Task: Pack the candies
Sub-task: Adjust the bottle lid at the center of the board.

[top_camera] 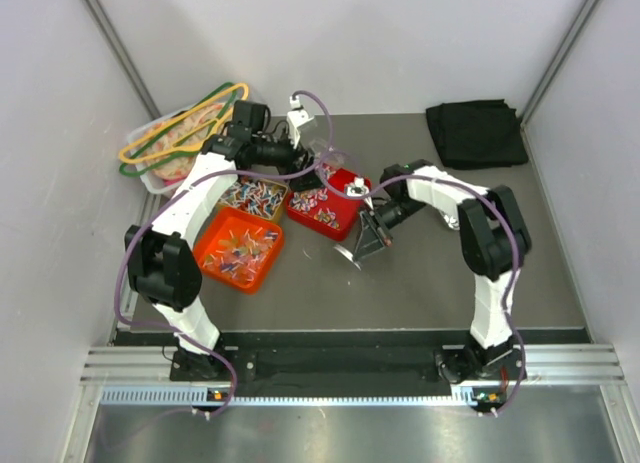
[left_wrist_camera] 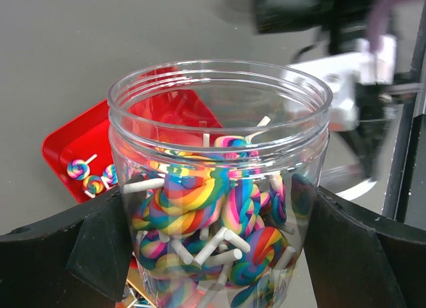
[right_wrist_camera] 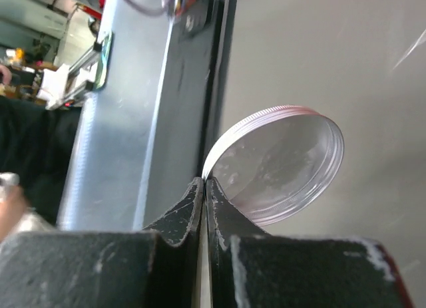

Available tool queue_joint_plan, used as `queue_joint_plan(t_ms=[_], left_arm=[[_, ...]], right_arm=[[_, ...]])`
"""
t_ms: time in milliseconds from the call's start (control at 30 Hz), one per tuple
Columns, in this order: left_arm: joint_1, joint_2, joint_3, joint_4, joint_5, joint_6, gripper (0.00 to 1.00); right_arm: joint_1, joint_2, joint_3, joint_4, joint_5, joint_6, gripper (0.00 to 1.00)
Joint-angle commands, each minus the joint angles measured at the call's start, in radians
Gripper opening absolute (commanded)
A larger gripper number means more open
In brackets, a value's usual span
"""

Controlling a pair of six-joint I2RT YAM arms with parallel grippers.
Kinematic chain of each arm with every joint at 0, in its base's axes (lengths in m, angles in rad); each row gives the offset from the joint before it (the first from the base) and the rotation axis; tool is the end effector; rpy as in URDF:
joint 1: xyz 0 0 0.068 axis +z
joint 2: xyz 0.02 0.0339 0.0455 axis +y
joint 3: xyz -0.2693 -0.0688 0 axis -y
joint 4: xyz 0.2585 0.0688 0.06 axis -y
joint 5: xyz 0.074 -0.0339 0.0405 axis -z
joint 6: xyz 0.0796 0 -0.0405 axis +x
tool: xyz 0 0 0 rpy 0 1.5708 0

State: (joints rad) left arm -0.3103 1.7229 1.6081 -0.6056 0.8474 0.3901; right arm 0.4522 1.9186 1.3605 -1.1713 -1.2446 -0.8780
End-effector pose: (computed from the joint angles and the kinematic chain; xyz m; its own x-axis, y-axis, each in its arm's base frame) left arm 0.3814 -0.1850 0.3261 -0.3001 0.3606 -0.8831 0.9219 0.3473 -0.1715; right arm 0.2793 0.2195 0.1824 -0.5631 -0.5477 -0.6189 -0.6869 -0.1061 0.7189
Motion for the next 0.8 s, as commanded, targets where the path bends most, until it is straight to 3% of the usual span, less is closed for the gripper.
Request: queue_joint_plan(t_ms=[0, 633, 767], left_arm=[[0.002, -0.071, 0.023, 0.049, 0.038, 0.004, 0.54], [0.017, -0.06, 0.03, 0.044, 0.059, 0.004, 0.54], [0.017, -0.062, 0.032, 0.055, 0.068, -0.005, 0.54]], right_arm=[[-0.017, 0.198, 0.181, -0.442, -0.225, -0.332, 0.0], [-0.092, 0.318, 0.193, -0.415, -0.276, -0.335, 0.0], [-0.121, 0.287, 0.134, -0.245, -0.257, -0.152, 0.0]])
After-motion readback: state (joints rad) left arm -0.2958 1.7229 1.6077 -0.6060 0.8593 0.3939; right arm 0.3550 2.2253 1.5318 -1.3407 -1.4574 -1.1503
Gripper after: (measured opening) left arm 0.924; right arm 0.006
